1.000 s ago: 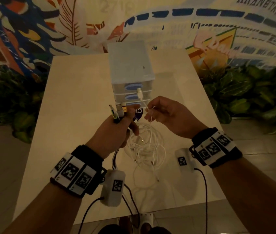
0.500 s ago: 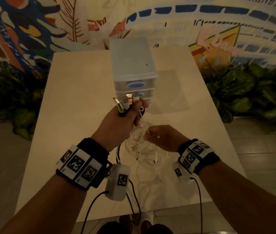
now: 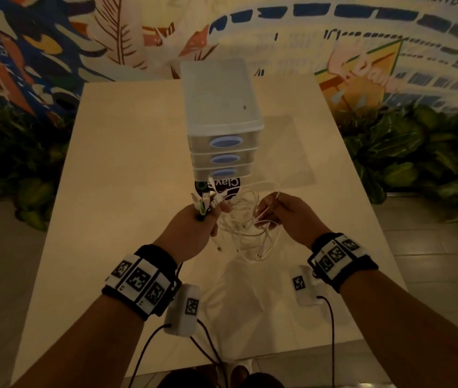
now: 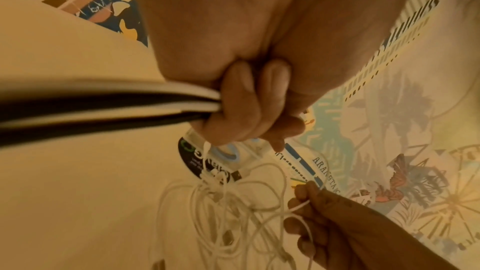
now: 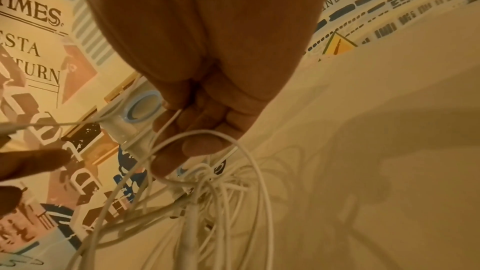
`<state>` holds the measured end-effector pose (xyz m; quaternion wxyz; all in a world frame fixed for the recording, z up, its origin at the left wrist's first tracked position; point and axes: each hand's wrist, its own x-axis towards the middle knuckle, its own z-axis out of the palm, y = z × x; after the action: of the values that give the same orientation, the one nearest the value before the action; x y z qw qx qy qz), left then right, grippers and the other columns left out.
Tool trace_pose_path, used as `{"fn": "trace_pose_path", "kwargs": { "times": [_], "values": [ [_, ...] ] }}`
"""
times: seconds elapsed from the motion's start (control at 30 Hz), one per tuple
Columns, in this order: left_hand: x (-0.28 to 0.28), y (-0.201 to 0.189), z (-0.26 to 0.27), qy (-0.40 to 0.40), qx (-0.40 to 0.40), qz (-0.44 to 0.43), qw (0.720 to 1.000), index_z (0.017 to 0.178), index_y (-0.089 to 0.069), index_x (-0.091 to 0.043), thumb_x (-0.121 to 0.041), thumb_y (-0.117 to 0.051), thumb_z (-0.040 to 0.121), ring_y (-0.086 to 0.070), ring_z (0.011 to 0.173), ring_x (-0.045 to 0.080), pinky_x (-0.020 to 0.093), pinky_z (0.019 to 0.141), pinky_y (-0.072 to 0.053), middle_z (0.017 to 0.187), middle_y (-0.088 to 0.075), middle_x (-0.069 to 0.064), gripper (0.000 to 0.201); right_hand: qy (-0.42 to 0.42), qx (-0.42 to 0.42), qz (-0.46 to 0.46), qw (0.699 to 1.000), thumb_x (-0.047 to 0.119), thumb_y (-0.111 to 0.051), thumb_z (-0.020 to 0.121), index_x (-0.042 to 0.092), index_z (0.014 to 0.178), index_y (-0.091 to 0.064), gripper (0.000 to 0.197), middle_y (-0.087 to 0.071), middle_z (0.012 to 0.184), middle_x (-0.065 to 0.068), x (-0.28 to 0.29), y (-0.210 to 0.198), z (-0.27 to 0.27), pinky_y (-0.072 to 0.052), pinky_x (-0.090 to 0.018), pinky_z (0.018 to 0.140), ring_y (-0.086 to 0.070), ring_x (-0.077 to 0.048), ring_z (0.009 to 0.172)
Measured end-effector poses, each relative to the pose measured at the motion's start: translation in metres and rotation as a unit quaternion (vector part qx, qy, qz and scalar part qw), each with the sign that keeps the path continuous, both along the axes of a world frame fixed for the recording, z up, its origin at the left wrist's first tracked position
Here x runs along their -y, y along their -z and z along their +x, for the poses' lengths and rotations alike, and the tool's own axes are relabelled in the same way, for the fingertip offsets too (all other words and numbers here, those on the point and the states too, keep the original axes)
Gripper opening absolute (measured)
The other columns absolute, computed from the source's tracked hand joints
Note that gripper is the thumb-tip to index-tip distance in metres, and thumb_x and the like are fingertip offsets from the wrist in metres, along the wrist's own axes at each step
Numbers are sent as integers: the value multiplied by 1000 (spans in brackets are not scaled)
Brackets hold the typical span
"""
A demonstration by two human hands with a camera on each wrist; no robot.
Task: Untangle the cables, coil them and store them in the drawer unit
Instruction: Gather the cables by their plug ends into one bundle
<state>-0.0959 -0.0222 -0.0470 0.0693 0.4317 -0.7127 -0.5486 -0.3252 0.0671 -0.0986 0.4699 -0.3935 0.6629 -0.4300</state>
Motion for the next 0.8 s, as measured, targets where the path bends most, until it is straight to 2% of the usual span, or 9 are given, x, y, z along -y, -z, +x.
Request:
{"fn": "trace_pose_path", "kwargs": {
  "times": [0.2,0.27,0.33,0.4,0.43,0.5,0.57,0.7,0.8],
  "values": [
    [-4,18,-9,9,7,1,1000,109,-68,-27,-34,-44,108,-43,46,5,18,51,-35,66,-54,-1,26,10,28,-26,999,17,-41,109,11,92,-66,32,-77,83,-3,4,-7,4,-54,-27,66,-76,-25,82],
    [-7,22,-12,8,25,-3,1000,93,-66,-32,-36,-49,106,-46,54,12,24,57,-37,62,-53,-2,21,12,39,-24,999,18,-40,109,8,94,-66,31,-77,84,-4,4,-10,5,-55,-27,67,-76,-24,83],
    [-8,28,-14,5,41,-4,999,77,-61,-21,-37,-53,103,-46,57,21,31,60,-37,60,-52,2,32,18,52,-23,998,18,-40,110,7,95,-65,32,-77,84,-4,3,-12,6,-54,-27,67,-76,-24,84],
    [-10,34,-16,4,35,6,999,89,-69,-10,-36,-57,101,-47,60,25,39,62,-41,62,-55,9,32,26,67,-23,997,19,-39,110,7,95,-65,32,-77,86,-6,2,-13,7,-54,-27,68,-76,-27,85],
    [-11,35,-18,5,33,5,999,96,-71,-10,-35,-58,100,-51,61,27,43,65,-45,64,-58,10,28,30,77,-25,996,19,-39,110,7,95,-64,32,-77,87,-8,1,-13,7,-54,-27,68,-76,-28,86],
    [-12,39,-20,2,41,1,999,95,-73,-16,-33,-61,98,-59,65,25,47,74,-53,65,-63,5,21,40,104,-27,993,19,-38,110,6,95,-63,32,-76,89,-12,0,-13,8,-53,-26,67,-75,-28,85],
    [-12,39,-20,-2,43,-5,999,85,-72,-24,-34,-64,97,-64,65,18,44,78,-57,63,-65,-2,18,49,134,-26,989,18,-38,110,6,94,-62,31,-75,87,-13,-2,-13,9,-52,-26,67,-74,-26,82],
    [-17,36,-19,26,30,-14,999,95,-74,-28,-35,-68,94,-66,67,13,33,74,-54,69,-69,-5,9,67,196,-27,978,20,-37,110,8,92,-58,30,-75,86,-11,-4,-14,9,-52,-26,67,-75,-30,83],
    [-20,36,-19,13,39,-30,999,66,-65,-29,-35,-66,95,-59,56,4,21,60,-46,55,-63,-8,30,86,221,-30,971,22,-35,110,9,91,-56,30,-75,83,-9,-4,-17,9,-51,-25,63,-76,-29,79]
  ]
}}
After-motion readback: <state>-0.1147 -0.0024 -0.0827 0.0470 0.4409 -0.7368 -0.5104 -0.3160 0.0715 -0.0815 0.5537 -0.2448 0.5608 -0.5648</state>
